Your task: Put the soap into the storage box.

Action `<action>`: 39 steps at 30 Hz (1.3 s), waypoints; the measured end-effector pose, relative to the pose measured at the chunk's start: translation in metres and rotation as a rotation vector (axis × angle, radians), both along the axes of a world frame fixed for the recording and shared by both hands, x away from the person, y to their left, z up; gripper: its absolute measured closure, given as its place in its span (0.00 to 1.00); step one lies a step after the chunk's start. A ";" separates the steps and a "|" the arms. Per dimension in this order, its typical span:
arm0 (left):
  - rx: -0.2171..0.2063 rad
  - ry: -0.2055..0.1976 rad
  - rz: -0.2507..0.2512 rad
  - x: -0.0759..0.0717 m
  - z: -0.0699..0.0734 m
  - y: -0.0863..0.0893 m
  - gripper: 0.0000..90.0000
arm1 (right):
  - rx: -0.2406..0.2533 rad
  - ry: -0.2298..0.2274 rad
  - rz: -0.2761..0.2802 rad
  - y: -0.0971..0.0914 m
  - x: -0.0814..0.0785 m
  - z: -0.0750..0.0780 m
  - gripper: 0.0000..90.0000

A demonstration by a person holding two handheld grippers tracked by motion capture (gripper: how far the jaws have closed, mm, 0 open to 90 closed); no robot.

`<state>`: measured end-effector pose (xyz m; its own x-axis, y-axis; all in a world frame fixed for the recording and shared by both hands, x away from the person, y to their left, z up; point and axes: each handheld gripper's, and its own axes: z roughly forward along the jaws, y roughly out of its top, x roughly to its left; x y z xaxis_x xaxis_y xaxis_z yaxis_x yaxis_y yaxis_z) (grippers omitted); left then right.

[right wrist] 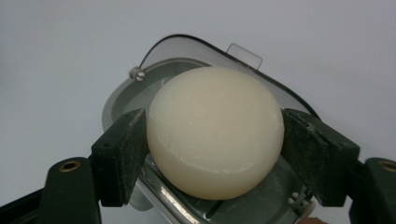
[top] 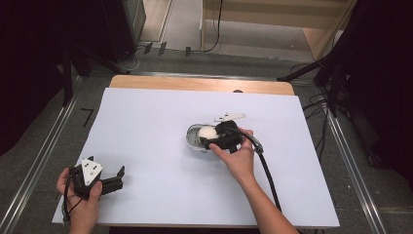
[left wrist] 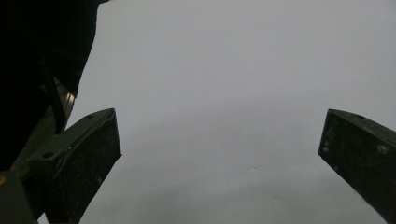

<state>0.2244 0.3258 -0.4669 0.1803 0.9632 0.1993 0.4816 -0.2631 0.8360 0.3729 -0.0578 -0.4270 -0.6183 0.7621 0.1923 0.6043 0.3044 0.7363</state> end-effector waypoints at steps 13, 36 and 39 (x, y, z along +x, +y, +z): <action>0.002 -0.002 0.001 0.000 0.000 0.000 0.00 | -0.014 -0.022 0.008 -0.004 -0.008 0.003 0.32; -0.001 -0.006 0.003 -0.001 0.000 0.000 0.00 | 0.022 -0.076 -0.045 -0.048 -0.034 0.010 0.22; -0.007 -0.005 0.005 -0.001 0.000 0.001 0.00 | 0.025 -0.081 -0.050 -0.054 -0.038 0.009 0.16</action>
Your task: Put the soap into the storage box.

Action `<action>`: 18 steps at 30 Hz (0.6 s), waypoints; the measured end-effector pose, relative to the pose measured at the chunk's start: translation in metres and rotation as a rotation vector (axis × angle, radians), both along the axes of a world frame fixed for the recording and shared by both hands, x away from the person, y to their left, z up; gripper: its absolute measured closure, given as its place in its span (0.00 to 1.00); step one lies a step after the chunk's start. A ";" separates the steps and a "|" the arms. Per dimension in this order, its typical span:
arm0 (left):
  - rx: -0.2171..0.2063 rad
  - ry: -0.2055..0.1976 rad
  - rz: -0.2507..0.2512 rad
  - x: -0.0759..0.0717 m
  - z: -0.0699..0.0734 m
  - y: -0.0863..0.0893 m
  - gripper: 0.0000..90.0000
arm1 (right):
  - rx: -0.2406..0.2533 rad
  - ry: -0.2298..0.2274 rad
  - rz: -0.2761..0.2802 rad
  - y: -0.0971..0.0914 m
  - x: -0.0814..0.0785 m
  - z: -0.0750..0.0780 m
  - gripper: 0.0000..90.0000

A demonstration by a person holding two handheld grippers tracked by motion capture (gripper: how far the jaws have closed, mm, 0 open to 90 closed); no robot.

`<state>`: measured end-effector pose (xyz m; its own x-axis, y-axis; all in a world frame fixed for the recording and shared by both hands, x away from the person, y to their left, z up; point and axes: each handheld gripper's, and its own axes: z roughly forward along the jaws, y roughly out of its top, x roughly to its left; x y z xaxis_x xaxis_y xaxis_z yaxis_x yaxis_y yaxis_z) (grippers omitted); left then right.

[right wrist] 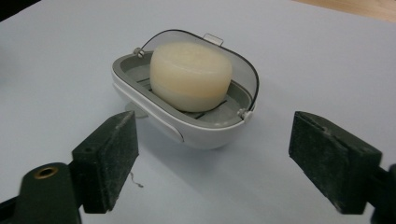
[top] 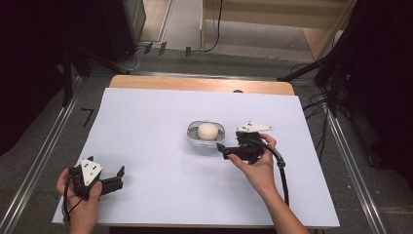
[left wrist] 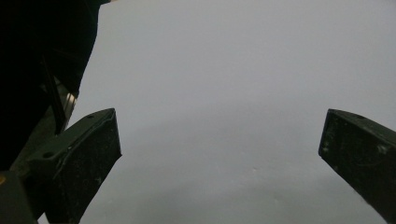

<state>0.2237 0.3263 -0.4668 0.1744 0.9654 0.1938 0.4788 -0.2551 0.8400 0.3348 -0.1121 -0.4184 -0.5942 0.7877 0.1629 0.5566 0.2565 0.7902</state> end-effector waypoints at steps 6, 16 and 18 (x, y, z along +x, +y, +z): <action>-0.001 0.000 0.001 0.000 0.000 0.000 0.00 | 0.003 -0.011 -0.016 -0.010 -0.005 -0.002 0.15; -0.013 0.003 0.005 0.000 0.000 0.001 0.00 | -0.008 -0.013 -0.030 -0.026 -0.011 -0.007 0.09; -0.014 0.002 0.006 0.000 0.000 0.002 0.00 | -0.003 -0.016 -0.036 -0.029 -0.013 -0.008 0.09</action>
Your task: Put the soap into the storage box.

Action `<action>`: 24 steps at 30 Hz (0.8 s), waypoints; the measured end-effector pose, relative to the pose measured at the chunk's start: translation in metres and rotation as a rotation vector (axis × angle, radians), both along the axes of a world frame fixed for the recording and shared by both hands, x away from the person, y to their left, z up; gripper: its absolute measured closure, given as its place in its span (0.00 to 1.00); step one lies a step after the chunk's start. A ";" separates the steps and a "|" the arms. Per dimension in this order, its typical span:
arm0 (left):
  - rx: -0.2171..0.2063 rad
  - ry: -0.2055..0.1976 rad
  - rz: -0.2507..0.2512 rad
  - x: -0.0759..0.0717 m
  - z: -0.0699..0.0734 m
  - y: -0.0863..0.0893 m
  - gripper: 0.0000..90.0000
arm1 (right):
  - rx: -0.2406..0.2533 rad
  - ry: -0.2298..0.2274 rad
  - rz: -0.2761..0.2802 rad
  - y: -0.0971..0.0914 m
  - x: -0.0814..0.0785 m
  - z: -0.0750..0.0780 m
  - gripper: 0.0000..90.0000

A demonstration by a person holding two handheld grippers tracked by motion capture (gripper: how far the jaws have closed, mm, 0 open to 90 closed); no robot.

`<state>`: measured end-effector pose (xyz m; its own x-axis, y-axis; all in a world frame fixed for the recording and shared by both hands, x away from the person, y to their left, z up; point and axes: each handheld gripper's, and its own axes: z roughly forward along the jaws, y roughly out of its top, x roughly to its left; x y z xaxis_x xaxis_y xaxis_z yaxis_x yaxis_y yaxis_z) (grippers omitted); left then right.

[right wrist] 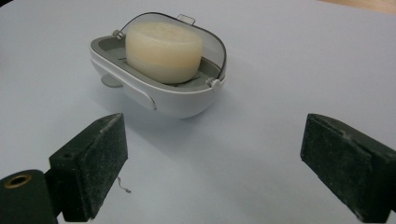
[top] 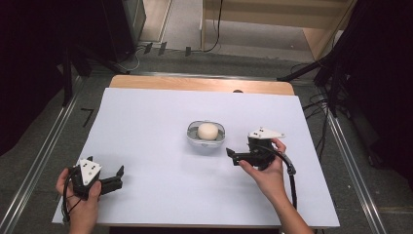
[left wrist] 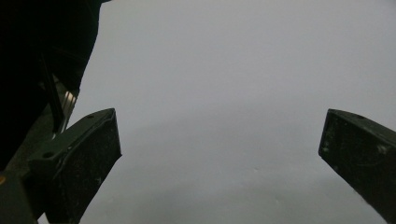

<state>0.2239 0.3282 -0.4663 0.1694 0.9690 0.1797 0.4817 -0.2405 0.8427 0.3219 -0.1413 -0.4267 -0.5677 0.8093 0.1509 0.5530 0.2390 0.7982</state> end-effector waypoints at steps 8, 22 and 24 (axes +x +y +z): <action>0.001 0.000 0.000 0.000 0.000 0.000 0.00 | 0.001 -0.002 -0.020 -0.015 -0.006 -0.008 0.09; 0.000 0.000 0.003 0.000 0.000 0.000 0.00 | -0.003 0.000 -0.041 -0.035 -0.017 -0.022 0.10; -0.002 0.000 0.003 0.000 0.000 0.000 0.00 | -0.002 0.005 -0.047 -0.037 -0.019 -0.023 0.10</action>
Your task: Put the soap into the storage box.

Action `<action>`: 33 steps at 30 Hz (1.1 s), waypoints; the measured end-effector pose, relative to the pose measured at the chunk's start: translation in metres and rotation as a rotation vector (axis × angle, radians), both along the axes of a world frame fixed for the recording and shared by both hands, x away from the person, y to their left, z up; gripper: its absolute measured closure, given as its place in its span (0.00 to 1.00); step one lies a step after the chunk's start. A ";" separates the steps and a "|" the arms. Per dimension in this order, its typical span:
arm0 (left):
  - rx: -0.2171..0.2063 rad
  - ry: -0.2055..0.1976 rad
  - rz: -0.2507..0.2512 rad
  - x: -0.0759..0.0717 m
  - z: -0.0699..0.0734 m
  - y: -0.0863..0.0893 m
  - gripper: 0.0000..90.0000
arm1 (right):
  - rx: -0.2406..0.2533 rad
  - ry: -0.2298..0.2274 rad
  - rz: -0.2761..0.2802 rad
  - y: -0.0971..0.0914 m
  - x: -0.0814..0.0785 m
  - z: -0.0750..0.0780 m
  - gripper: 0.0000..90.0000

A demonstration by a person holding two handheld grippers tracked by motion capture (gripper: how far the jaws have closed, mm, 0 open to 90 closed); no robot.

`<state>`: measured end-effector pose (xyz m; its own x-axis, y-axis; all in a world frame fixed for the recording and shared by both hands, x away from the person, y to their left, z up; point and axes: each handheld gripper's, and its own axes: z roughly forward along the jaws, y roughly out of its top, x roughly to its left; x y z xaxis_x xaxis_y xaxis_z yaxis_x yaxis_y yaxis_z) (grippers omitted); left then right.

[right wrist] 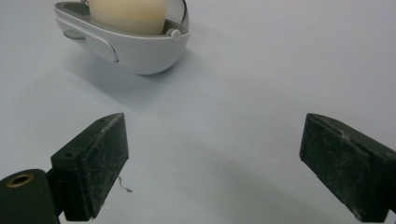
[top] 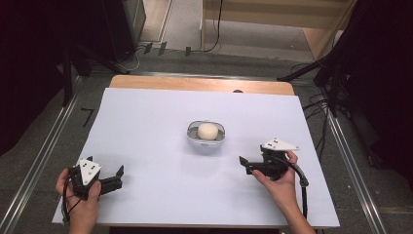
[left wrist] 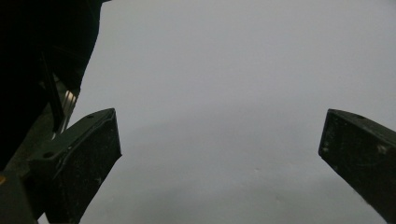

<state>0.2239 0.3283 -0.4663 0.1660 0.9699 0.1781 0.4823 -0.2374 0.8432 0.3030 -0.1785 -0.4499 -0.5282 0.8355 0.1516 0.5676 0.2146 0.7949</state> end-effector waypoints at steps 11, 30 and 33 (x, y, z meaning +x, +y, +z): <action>-0.002 -0.003 0.000 0.000 0.000 0.000 0.00 | -0.003 -0.002 -0.017 -0.016 -0.009 -0.007 0.10; 0.001 -0.004 0.001 0.000 0.000 0.000 0.00 | 0.017 0.011 -0.067 -0.051 -0.022 -0.016 0.10; 0.002 -0.004 0.001 0.000 0.000 0.000 0.00 | 0.013 0.010 -0.071 -0.053 -0.024 -0.017 0.10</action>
<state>0.2236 0.3280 -0.4665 0.1646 0.9697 0.1804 0.4793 -0.2385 0.8446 0.2793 -0.2318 -0.4673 -0.4662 0.8686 0.1679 0.5888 0.1630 0.7917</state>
